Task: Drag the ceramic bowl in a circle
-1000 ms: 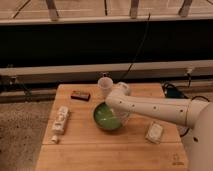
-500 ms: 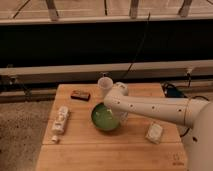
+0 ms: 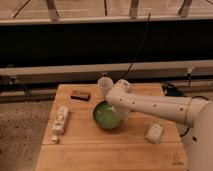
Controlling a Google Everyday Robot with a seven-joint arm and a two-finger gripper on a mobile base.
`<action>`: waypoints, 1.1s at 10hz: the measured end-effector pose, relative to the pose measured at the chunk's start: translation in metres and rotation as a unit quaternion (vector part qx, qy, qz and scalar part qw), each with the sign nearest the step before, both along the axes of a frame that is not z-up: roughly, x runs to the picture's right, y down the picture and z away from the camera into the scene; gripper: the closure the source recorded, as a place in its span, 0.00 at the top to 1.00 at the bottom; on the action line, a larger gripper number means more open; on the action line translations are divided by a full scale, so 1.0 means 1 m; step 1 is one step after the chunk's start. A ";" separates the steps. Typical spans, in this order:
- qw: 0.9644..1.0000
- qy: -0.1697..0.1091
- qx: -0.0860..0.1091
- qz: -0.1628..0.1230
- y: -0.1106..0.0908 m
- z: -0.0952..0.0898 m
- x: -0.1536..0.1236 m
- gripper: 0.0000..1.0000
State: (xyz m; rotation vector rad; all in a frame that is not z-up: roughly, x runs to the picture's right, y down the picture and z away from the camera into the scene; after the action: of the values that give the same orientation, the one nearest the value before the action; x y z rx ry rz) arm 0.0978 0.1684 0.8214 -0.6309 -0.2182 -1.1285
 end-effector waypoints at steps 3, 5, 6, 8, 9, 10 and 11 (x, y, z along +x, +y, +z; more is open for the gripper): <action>0.999 -0.023 -0.001 -0.026 0.007 -0.006 -0.032 0.00; 0.999 -0.032 -0.005 -0.040 0.009 -0.006 -0.032 0.00; 0.998 -0.037 -0.007 -0.047 0.014 -0.009 -0.027 0.00; 0.998 -0.042 -0.008 -0.054 0.025 -0.016 -0.022 0.00; 0.997 -0.046 -0.008 -0.056 0.026 -0.017 -0.027 0.00; 0.997 -0.049 -0.008 -0.059 0.026 -0.017 -0.038 0.00; 0.997 -0.051 -0.008 -0.061 0.026 -0.017 -0.043 0.00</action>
State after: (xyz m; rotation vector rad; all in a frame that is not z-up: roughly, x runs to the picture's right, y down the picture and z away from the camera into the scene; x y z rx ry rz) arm 0.0551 0.1947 0.8040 -0.6073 -0.2792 -1.2787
